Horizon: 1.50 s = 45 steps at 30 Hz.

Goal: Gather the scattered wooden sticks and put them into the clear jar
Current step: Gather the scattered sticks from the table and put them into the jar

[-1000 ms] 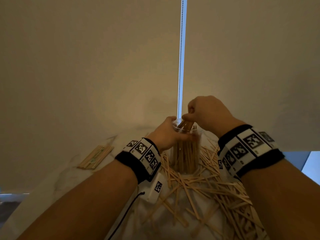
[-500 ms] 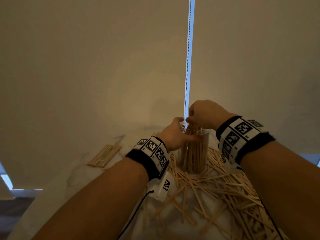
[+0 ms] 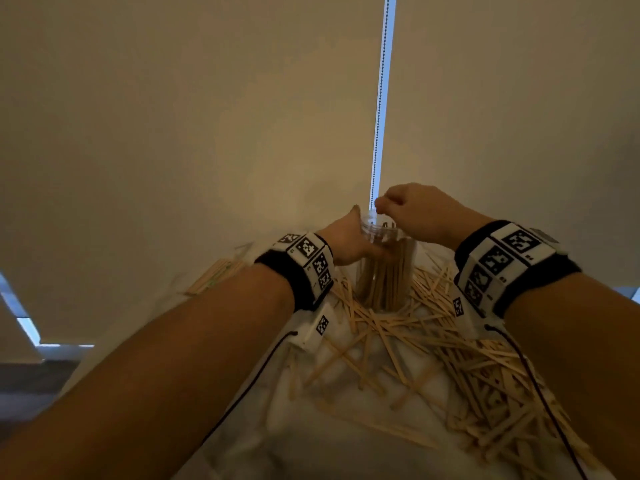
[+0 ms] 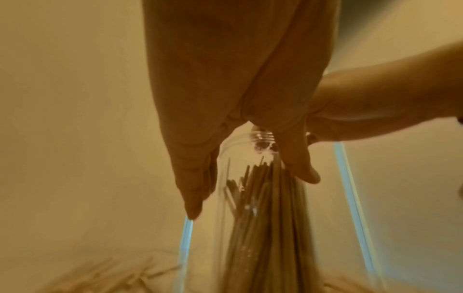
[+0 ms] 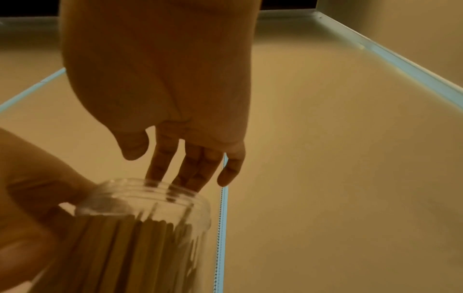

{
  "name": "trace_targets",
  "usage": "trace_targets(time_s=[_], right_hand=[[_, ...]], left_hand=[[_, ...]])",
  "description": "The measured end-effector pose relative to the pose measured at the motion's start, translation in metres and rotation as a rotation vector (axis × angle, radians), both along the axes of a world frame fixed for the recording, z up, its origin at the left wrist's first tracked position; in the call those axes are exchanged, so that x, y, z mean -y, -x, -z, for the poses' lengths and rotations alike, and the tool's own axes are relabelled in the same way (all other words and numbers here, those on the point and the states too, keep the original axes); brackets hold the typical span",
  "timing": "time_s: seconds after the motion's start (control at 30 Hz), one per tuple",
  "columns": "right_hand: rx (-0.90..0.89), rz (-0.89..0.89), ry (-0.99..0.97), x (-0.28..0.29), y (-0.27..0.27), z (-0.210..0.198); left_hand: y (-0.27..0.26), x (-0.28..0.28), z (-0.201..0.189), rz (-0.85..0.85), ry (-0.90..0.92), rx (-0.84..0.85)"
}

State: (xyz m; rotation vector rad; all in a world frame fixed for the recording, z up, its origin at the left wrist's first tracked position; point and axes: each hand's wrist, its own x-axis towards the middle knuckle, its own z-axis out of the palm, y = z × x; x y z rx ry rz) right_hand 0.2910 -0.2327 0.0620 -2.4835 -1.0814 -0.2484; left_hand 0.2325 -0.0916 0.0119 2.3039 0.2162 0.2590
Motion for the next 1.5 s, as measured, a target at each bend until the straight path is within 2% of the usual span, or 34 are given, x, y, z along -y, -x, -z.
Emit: trace_targets(time_s=[0.1, 0.23, 0.33, 0.4, 0.47, 0.53, 0.63, 0.73, 0.93, 1.03, 1.13, 1.3, 1.4, 1.5], right_hand=[[0.060, 0.018, -0.059, 0.022, 0.014, 0.002], [0.033, 0.050, -0.009, 0.053, 0.033, 0.015], [0.015, 0.070, 0.019, 0.077, 0.046, 0.030], [-0.040, 0.081, 0.059, 0.094, 0.054, 0.039], [-0.111, 0.079, 0.180, 0.110, 0.060, 0.047], [-0.174, 0.051, 0.307, 0.123, 0.070, 0.056], [-0.246, -0.045, 0.396, 0.131, 0.094, 0.066], [-0.272, -0.158, 0.471, 0.122, 0.129, 0.072], [-0.088, -0.203, 0.720, 0.086, 0.167, 0.084], [-0.061, -0.201, 0.791, 0.079, 0.174, 0.083], [-0.035, -0.151, 0.810, 0.080, 0.182, 0.087], [-0.138, -0.151, 0.753, 0.089, 0.186, 0.084], [-0.282, -0.161, 0.436, 0.091, 0.180, 0.072], [-0.455, -0.209, 0.107, 0.089, 0.180, 0.056]], left_hand=[[0.034, -0.005, -0.015, 0.006, -0.241, -0.191], [0.081, -0.025, -0.013, -0.027, -0.337, -0.371], [0.131, -0.032, -0.007, 0.030, -0.395, -0.487], [0.163, -0.031, 0.001, 0.152, -0.370, -0.557], [0.195, -0.022, 0.012, 0.361, -0.273, -0.669], [0.224, -0.010, 0.023, 0.496, -0.244, -0.751], [0.251, 0.005, 0.035, 0.538, -0.411, -0.706], [0.261, 0.012, 0.038, 0.519, -0.475, -0.594], [0.257, 0.025, 0.045, 0.433, -0.722, -0.497], [0.251, 0.026, 0.052, 0.348, -0.762, -0.441], [0.244, 0.025, 0.049, 0.208, -0.614, -0.391], [0.231, 0.035, 0.044, -0.030, -0.170, -0.319], [0.223, 0.046, 0.047, -0.066, -0.021, -0.306], [0.206, 0.064, 0.044, -0.036, 0.284, -0.202]])
